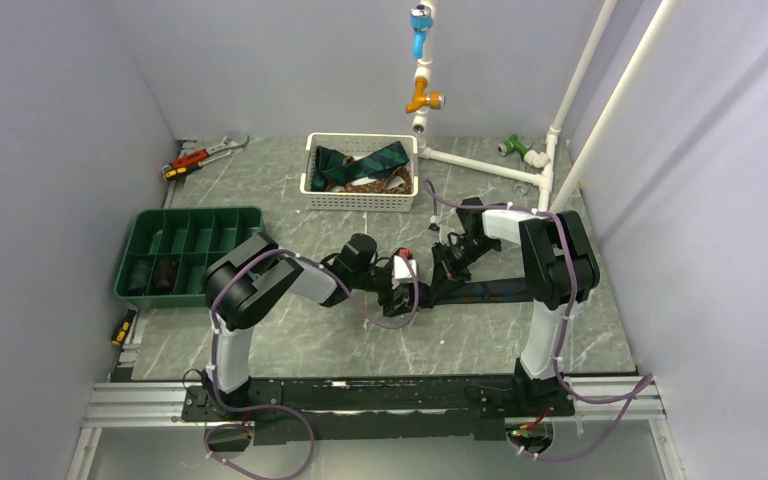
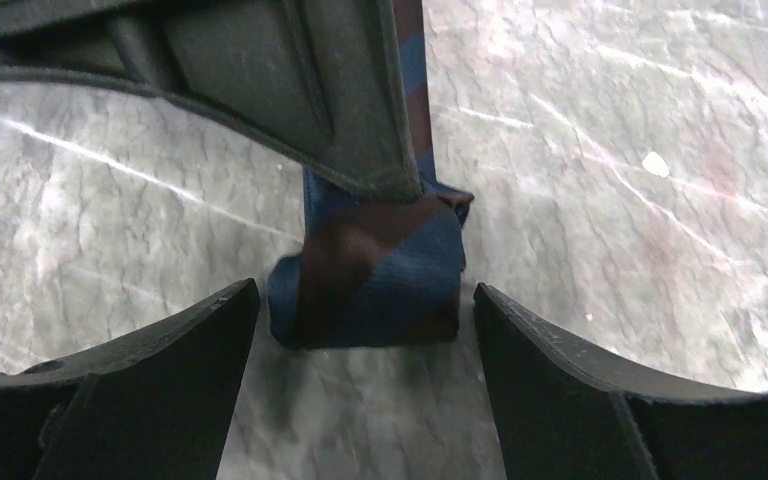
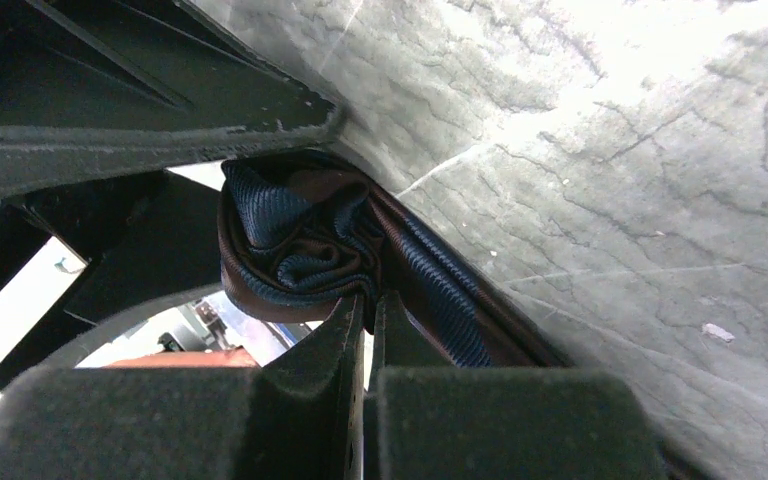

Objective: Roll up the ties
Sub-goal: Roll the tie at the center of the board.

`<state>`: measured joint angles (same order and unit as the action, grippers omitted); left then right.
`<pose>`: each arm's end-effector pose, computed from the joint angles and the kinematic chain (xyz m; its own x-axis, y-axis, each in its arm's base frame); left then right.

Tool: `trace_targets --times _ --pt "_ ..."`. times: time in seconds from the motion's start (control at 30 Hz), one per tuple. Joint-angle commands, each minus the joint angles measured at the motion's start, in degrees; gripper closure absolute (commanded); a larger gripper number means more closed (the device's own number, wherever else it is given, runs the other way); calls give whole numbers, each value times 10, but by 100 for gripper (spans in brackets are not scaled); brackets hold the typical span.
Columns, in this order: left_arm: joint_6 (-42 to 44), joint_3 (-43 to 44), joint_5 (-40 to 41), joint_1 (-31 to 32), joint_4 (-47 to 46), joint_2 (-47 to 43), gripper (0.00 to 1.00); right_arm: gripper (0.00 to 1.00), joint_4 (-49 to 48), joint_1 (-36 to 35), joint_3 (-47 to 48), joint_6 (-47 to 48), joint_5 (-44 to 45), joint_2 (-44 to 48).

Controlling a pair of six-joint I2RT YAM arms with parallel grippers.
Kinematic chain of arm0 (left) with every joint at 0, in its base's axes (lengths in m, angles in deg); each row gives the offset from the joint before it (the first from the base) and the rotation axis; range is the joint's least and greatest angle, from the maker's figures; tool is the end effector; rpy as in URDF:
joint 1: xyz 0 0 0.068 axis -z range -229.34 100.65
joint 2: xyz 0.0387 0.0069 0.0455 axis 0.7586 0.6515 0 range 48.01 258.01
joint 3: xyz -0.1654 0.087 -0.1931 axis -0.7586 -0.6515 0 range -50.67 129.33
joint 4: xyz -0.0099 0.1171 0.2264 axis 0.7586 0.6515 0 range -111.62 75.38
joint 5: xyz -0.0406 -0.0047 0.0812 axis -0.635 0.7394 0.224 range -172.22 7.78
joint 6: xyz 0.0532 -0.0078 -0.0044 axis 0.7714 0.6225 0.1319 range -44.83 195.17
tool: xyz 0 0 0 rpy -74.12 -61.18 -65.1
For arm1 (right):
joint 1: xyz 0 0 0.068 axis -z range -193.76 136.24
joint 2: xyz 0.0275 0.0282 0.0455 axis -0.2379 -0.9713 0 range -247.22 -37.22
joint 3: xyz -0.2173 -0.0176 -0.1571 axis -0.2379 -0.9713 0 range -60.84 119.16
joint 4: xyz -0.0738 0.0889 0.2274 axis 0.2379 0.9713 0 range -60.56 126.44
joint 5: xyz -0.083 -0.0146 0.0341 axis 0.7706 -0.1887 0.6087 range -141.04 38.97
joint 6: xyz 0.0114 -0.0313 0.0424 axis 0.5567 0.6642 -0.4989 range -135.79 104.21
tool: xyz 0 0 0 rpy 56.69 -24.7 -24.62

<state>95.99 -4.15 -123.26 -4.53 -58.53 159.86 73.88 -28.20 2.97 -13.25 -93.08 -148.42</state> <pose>0.2384 -0.2698 0.1152 0.0189 0.3592 -0.9331 0.9998 0.0006 0.0205 0.3002 0.1019 0.1206 -0.9597 -0.2810 0.0022 -0.2072 0.7128 0.6701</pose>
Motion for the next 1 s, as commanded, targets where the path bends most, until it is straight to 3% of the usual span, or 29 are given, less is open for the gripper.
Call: trace_targets --times 0.0,0.1,0.33,0.4,0.47,0.6,0.8,0.97 --pt "-35 29 17 19 -28 41 15 100 -87 -1 -9 44 195 -42" --pt "-52 48 24 36 -35 58 17 100 -87 -2 -6 44 190 -41" --pt "-19 11 70 39 29 45 65 100 -76 -3 5 20 78 20" --pt "3 -24 68 35 42 21 72 90 -51 -2 14 16 35 36" --pt "11 -45 62 28 51 6 74 82 -37 3 15 20 8 56" --pt "14 -57 54 24 50 5 74 77 -24 12 3 29 1 72" --pt "-34 -37 62 24 35 13 71 77 -38 0 -30 32 44 38" --pt "-86 -40 82 22 34 -34 66 78 -35 0 -11 42 93 -4"
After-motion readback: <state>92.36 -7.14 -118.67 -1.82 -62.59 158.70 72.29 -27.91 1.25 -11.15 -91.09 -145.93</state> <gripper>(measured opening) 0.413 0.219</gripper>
